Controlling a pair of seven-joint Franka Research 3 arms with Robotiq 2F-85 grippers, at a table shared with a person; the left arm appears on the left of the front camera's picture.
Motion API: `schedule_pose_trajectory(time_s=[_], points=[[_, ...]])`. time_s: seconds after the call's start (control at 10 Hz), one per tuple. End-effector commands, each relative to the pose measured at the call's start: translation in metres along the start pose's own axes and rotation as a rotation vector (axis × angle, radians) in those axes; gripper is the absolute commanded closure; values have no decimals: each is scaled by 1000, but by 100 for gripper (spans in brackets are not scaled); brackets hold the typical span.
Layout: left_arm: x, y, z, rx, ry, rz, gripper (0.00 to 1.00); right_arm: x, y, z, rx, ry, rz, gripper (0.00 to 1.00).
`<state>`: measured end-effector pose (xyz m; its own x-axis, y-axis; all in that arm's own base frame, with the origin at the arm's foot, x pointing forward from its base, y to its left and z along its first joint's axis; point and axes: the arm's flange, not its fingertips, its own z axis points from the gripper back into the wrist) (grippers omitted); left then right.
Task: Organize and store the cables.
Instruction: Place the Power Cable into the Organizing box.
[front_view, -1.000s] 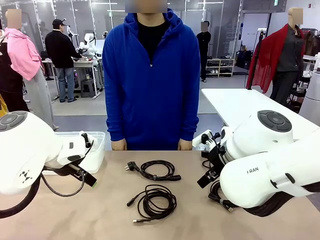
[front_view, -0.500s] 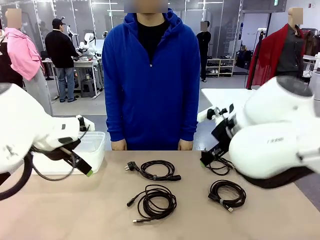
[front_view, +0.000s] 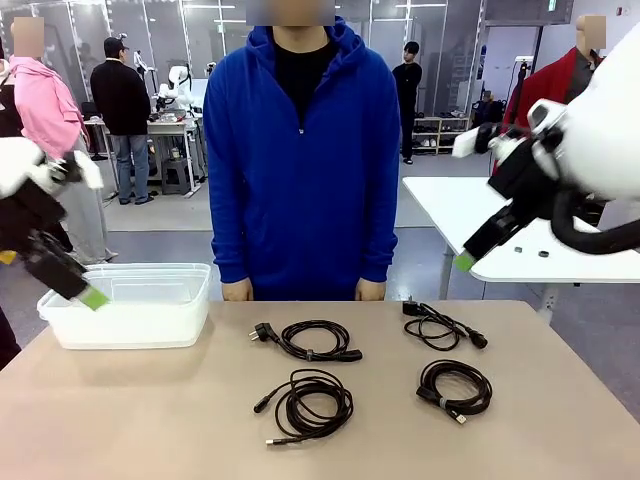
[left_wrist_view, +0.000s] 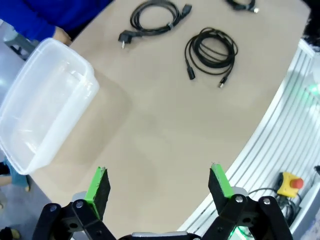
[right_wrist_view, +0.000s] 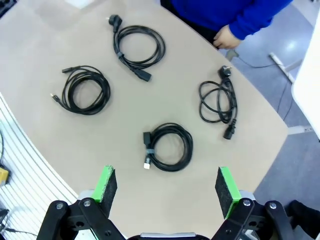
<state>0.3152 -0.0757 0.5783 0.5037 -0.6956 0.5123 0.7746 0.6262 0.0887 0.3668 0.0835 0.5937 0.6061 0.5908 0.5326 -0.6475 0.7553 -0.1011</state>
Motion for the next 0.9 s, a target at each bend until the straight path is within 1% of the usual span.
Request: schedule_pose_trajectory(time_s=[0.0,0.1,0.2,0.4,0.5,0.6,0.8], points=[[-22,14,20,13,-19,-59,0,-21,-26,24,-37,-23,39,0],[-38,24,29,3,-59,-65,0,-38,-42,40,14,-67,19,0],[-56,28,41,3,-86,-81,0,-55,-53,58,39,-102,20,0],[-81,38,56,47,-112,-55,0,-80,-70,81,14,-111,27,0],[-90,47,63,64,-130,-48,0,-88,-79,85,6,-113,30,0],[-101,51,77,64,-132,-27,0,-97,-81,90,33,-139,16,0],[-100,64,80,87,-133,18,0,-111,-90,90,23,-159,33,0]])
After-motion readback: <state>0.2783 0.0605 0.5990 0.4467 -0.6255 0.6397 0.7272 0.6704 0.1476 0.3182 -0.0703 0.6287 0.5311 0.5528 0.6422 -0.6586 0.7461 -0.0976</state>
